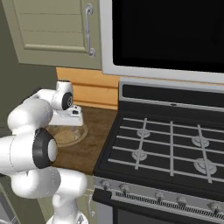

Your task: Grab a lemon wedge from the fridge and one ice cube from the ice bowl, and put them in the glass of lemonade.

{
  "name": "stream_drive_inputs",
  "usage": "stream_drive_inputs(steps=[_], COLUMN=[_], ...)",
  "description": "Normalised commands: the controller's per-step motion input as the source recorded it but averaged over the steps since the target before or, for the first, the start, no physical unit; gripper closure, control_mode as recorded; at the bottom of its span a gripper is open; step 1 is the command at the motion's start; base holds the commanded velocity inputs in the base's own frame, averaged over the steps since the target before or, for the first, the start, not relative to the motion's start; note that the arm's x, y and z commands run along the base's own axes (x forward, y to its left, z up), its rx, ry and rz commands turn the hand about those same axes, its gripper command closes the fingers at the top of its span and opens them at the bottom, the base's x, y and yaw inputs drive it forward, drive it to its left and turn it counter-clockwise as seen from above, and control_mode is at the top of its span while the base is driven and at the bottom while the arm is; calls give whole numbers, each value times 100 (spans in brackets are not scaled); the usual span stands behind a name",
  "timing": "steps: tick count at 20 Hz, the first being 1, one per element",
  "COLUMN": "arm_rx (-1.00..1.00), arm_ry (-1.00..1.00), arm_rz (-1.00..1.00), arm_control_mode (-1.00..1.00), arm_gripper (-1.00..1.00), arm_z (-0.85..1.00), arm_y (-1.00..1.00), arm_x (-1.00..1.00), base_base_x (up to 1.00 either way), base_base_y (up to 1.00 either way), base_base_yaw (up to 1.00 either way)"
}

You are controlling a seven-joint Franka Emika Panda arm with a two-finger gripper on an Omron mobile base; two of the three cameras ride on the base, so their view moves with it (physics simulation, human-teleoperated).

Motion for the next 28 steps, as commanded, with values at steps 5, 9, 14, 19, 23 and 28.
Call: stream_drive_inputs(steps=[5, 9, 14, 19, 23, 28], arm_rx=[-2, 0, 0, 0, 0, -18], arm_ry=[13, 0, 0, 5, 1, -8], arm_rz=[-3, -1, -1, -2, -1, -1], arm_control_mode=[-100, -100, -100, -100, -100, -100], arm_gripper=[-100, -100, -100, -100, -100, -100], arm_z=[-32, -52, -51, -38, -16, 10], arm_y=[29, 0, -3, 0, 0, 2], arm_x=[40, 0, 0, 0, 0, 1], base_base_x=[0, 0, 0, 0, 0, 0], base_base_y=[0, 0, 0, 0, 0, 0], base_base_yaw=[0, 0, 0, 0, 0, 0])
